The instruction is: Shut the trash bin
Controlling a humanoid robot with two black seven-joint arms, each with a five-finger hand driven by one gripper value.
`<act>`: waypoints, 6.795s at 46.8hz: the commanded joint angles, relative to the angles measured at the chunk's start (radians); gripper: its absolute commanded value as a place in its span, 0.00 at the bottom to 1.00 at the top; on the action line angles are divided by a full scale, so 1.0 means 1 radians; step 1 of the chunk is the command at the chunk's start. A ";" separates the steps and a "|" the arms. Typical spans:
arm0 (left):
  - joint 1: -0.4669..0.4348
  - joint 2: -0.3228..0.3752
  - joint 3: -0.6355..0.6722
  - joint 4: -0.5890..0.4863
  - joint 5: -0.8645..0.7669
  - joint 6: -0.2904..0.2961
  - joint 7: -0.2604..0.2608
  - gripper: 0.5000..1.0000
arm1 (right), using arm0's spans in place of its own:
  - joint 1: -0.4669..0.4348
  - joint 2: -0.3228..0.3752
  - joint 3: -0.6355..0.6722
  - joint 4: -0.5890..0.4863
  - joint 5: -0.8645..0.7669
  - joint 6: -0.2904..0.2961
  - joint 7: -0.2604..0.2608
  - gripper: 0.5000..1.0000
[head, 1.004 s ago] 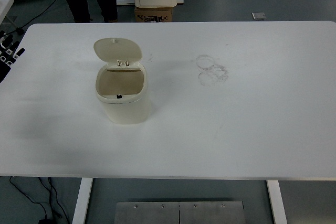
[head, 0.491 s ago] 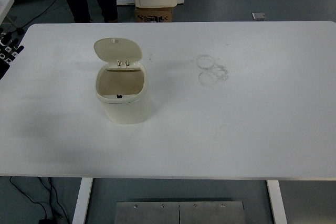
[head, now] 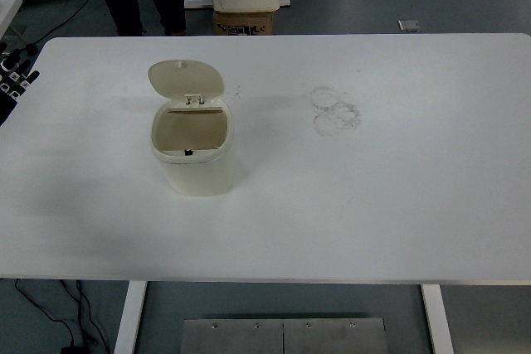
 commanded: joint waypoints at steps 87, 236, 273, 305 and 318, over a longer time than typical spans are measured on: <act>-0.863 0.215 1.242 -0.541 -0.001 0.040 0.008 1.00 | 0.001 0.000 -0.001 0.000 0.001 0.000 0.000 0.98; -1.150 0.023 1.491 -0.919 0.199 0.000 0.273 1.00 | 0.001 0.000 -0.001 0.000 0.000 0.000 0.000 0.98; -0.957 0.057 1.252 -0.479 0.147 0.000 0.261 1.00 | 0.001 0.000 -0.001 0.000 0.001 0.000 0.000 0.98; -0.364 0.076 0.408 -0.126 0.157 0.000 0.256 1.00 | 0.000 0.000 -0.001 0.000 0.001 0.000 0.000 0.98; -0.224 0.065 0.213 -0.087 0.157 0.000 0.134 1.00 | 0.001 0.000 -0.001 0.000 0.001 0.000 0.000 0.98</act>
